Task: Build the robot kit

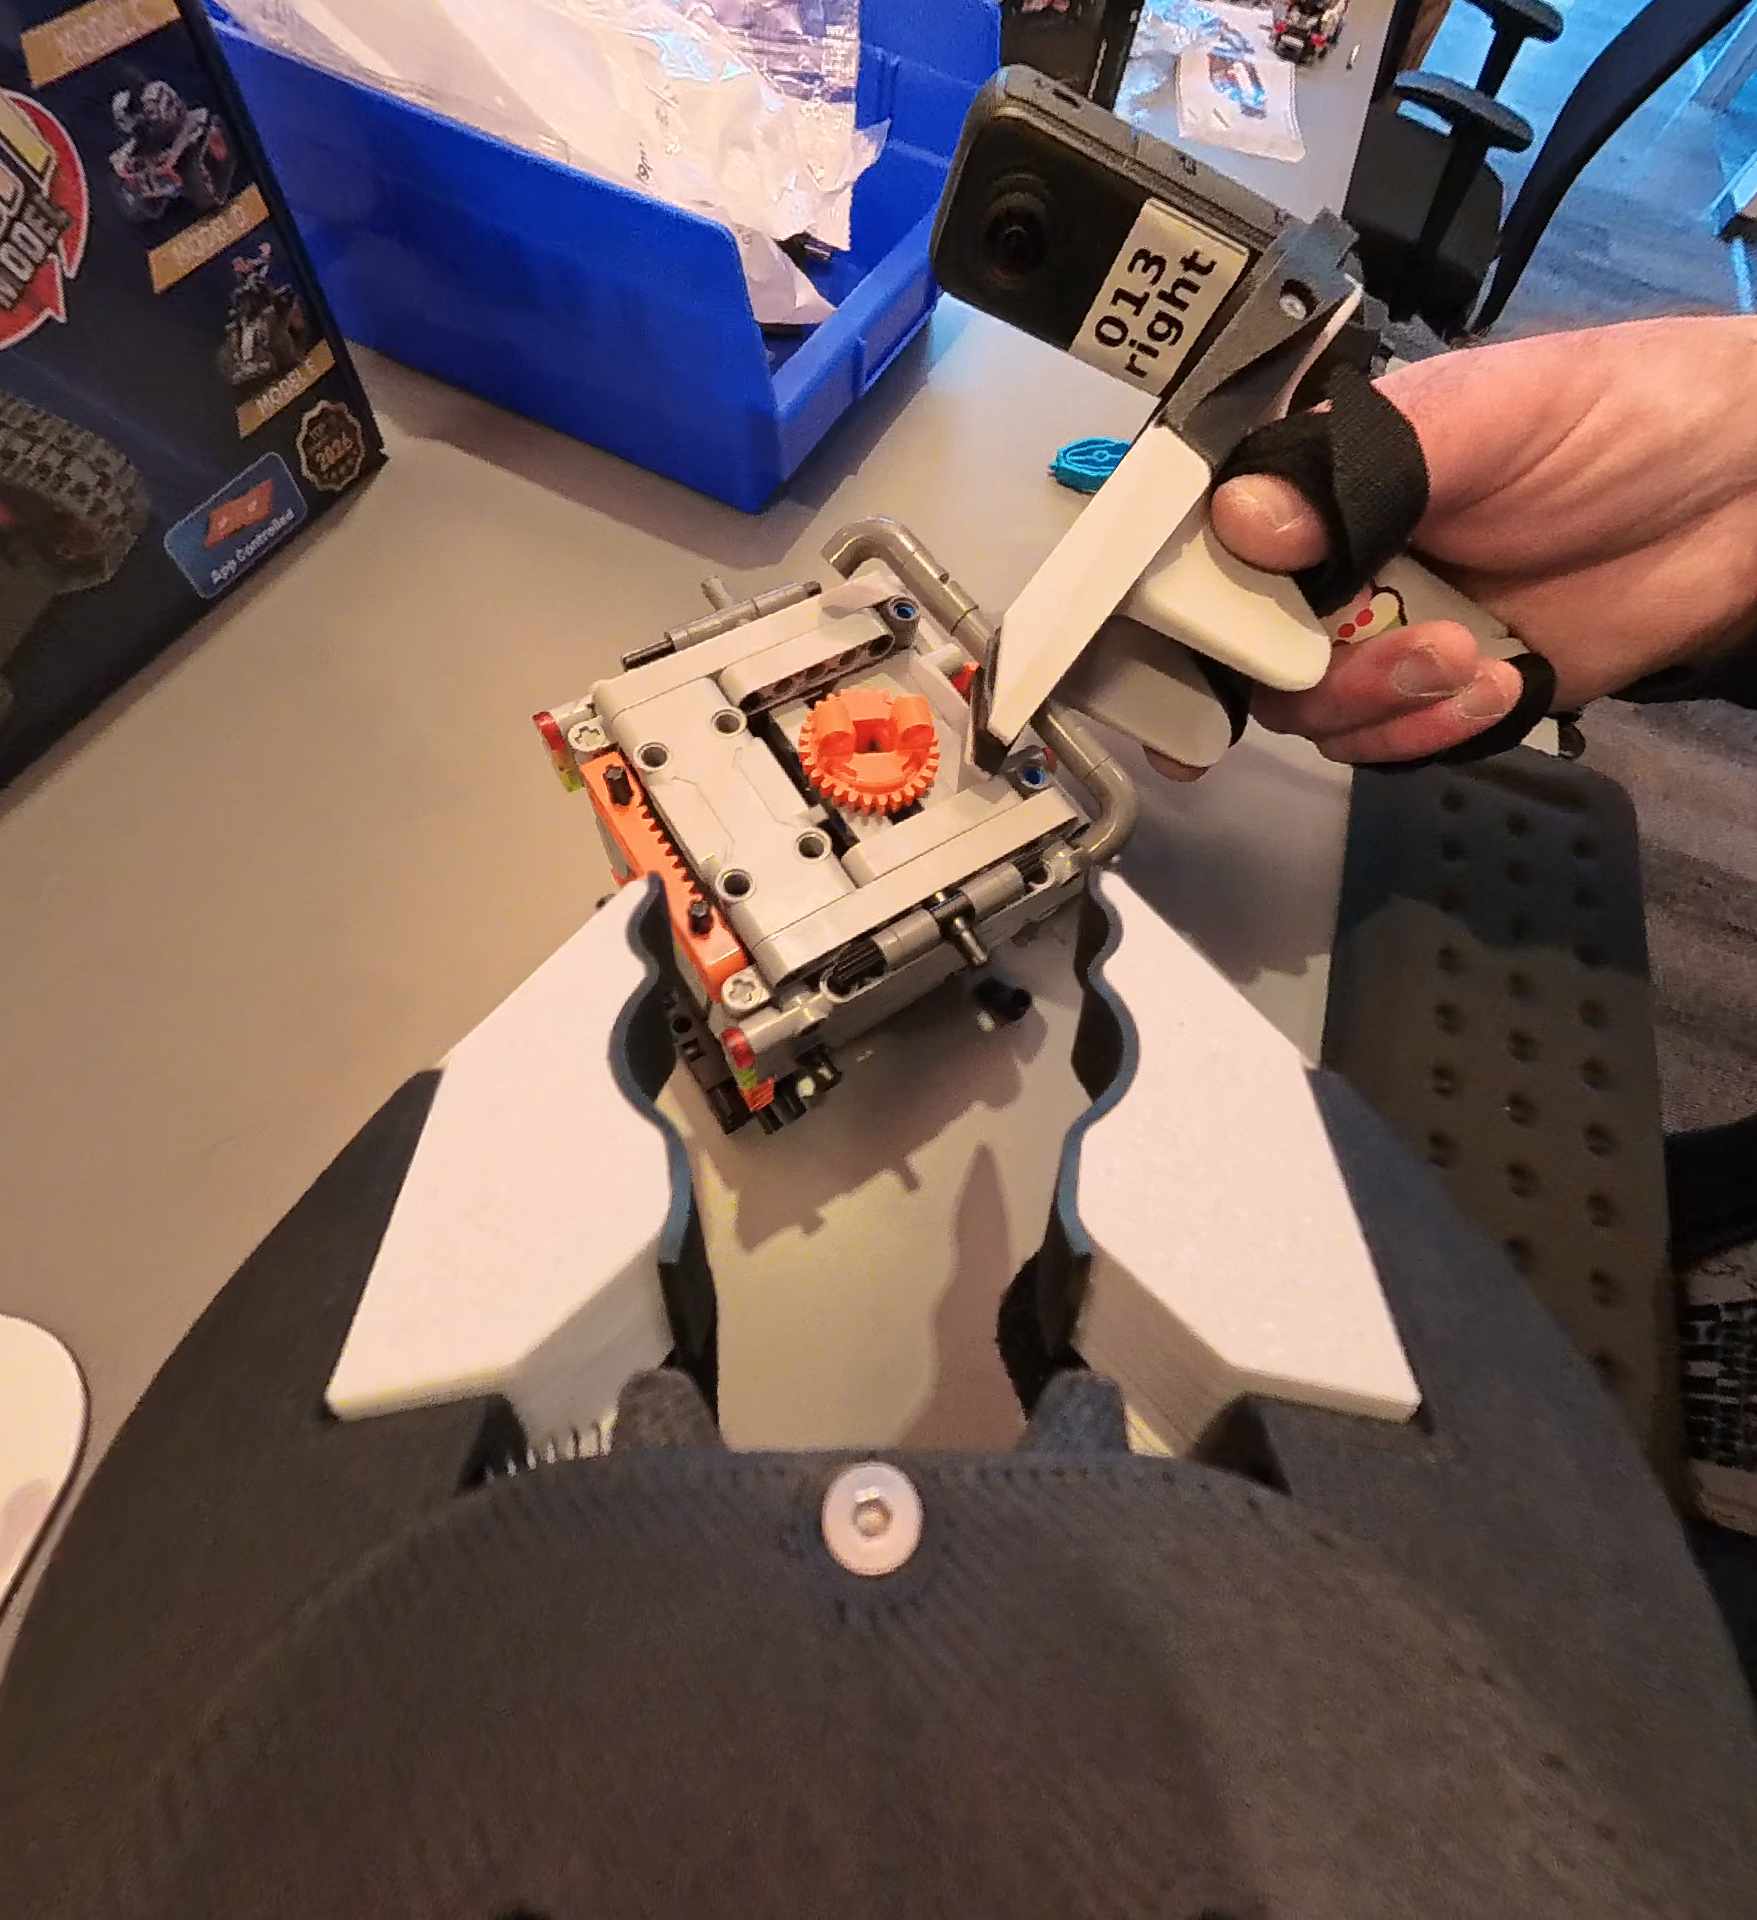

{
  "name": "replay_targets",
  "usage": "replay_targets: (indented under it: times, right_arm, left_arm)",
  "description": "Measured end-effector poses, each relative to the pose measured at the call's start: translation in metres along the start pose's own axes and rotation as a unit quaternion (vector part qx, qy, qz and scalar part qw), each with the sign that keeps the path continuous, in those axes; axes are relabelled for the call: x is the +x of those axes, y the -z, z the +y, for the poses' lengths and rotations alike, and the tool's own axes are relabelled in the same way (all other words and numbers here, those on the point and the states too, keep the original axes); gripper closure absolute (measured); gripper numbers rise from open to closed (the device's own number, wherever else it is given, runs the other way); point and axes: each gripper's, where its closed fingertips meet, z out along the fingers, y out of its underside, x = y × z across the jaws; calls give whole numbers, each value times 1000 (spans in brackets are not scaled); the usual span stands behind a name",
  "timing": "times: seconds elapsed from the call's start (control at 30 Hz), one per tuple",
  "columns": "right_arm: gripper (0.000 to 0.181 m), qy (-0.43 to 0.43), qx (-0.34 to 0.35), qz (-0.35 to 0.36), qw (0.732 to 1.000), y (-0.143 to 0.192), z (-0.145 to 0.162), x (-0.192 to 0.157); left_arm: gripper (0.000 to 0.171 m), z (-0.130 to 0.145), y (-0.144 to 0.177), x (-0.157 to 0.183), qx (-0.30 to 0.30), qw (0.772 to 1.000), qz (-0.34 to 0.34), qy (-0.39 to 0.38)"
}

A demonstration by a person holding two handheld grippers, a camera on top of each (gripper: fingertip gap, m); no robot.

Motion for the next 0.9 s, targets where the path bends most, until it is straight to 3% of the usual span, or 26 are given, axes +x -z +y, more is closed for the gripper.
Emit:
replay_targets:
  times: [0.23,0.4,0.6,0.77,0.9]
  right_arm:
    - [178,22,-12,5,1000,6,5,-6]
    - [178,45,-13,-3,999,4,5,-19]
    - [178,126,-17,-39,991,-6,5,-58]
    - [178,205,-28,-52,977,-18,7,-86]
    - [178,246,-43,-57,967,-28,15,-99]
  left_arm:
    - [103,-9,16,1,36,999,-15,-8]
    - [106,-20,24,13,57,998,10,-3]
    - [124,-35,30,44,93,991,94,36]
    - [144,-52,44,64,150,955,224,126]
    - [148,-57,51,73,170,931,277,165]
